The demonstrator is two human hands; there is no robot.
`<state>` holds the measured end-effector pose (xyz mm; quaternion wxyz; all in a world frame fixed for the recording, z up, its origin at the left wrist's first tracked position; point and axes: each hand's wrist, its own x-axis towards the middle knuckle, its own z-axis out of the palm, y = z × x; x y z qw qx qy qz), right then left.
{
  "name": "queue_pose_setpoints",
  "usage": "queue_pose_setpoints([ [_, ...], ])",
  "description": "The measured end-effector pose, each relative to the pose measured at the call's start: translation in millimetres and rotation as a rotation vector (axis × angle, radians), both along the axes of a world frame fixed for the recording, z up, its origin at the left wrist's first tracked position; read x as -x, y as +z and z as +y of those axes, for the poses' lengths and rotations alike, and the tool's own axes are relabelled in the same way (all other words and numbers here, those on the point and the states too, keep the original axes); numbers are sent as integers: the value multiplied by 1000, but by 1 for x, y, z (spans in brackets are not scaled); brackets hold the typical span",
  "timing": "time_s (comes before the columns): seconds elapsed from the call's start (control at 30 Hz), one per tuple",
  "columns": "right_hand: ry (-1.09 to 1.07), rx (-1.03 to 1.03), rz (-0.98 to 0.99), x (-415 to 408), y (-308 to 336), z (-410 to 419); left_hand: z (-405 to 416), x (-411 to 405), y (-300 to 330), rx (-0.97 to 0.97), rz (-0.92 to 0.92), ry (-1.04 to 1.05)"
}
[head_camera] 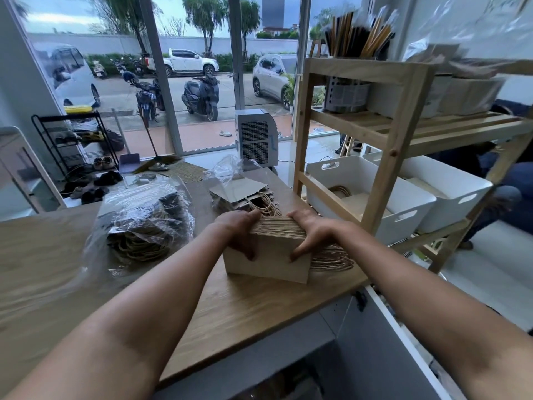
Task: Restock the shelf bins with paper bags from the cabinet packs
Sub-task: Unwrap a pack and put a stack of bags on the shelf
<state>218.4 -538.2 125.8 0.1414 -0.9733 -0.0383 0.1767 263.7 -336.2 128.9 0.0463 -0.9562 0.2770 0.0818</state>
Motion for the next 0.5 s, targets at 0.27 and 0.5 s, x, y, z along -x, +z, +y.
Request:
queue_pose_setpoints([
  [0.27, -69, -310, 201, -5, 35, -24, -2, -1, 3, -7, 4, -15],
  [0.5, -32, -282, 292, -18, 29, -19, -3, -1, -1, -30, -28, 4],
])
